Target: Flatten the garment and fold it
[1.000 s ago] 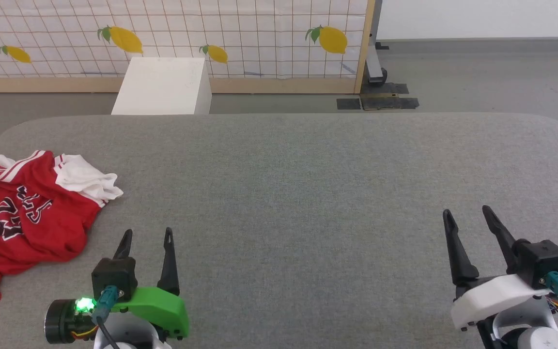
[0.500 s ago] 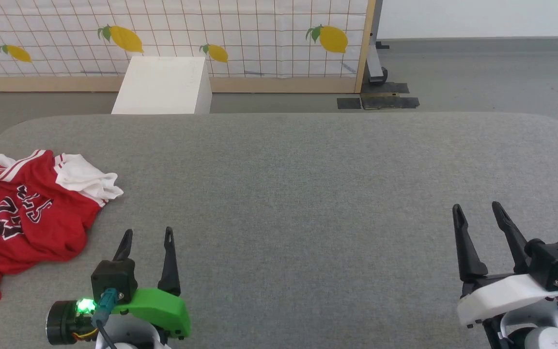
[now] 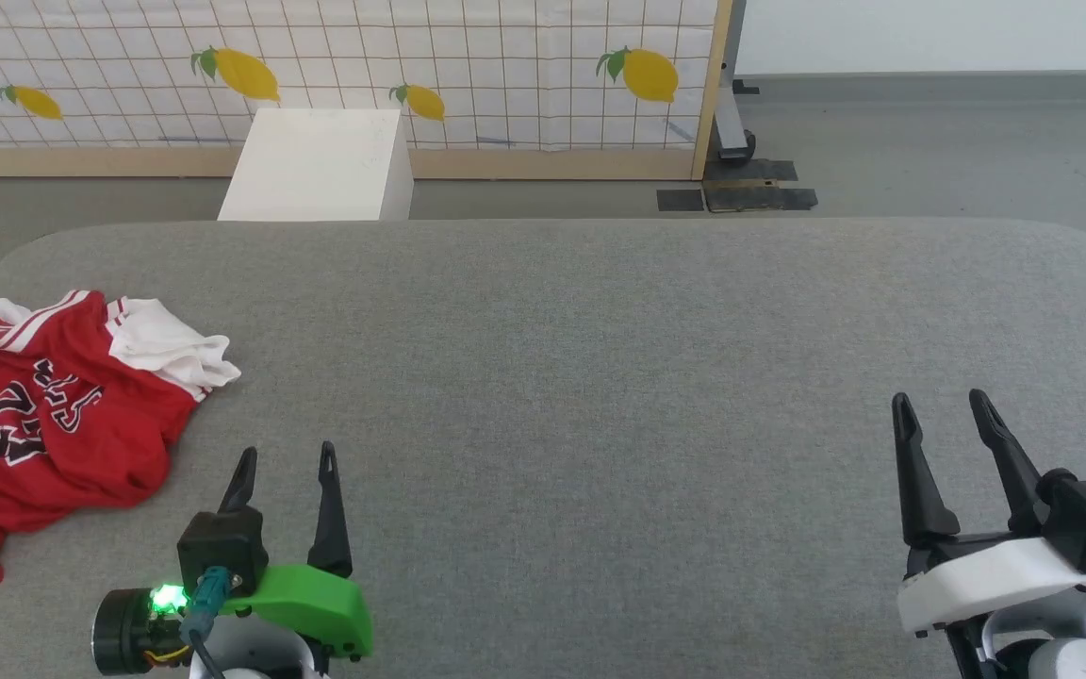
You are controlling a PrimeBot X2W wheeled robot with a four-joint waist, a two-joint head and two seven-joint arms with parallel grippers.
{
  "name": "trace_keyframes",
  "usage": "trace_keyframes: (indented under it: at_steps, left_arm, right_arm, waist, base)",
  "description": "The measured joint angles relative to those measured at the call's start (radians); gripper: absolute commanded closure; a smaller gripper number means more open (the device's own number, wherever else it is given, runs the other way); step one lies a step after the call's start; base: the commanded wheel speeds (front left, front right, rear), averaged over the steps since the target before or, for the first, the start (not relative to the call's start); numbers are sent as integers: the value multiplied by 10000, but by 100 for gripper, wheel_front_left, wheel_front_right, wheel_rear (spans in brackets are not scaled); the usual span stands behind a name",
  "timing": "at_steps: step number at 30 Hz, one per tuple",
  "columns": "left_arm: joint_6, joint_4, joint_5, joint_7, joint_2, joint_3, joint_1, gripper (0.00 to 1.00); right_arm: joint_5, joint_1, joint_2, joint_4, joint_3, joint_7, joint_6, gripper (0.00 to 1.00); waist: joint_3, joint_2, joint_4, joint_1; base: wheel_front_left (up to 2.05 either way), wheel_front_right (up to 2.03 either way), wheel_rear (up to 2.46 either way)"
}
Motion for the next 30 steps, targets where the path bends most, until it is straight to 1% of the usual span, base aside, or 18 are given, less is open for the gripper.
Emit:
trace_keyframes:
  at_steps: [11, 30]
  left_arm:
    - [165, 88, -2, -213, 0, -54, -14, 0]
    - [165, 313, -15, -616, 0, -176, -106, 0]
  right_arm:
    - [86, 91, 0, -13, -98, -192, 0, 0]
    - [148, 187, 0, -56, -192, -617, 0, 0]
  waist:
    - [19, 0, 4, 0]
    - [36, 0, 52, 0]
  base:
    - [0, 0, 0]
    - [0, 0, 0]
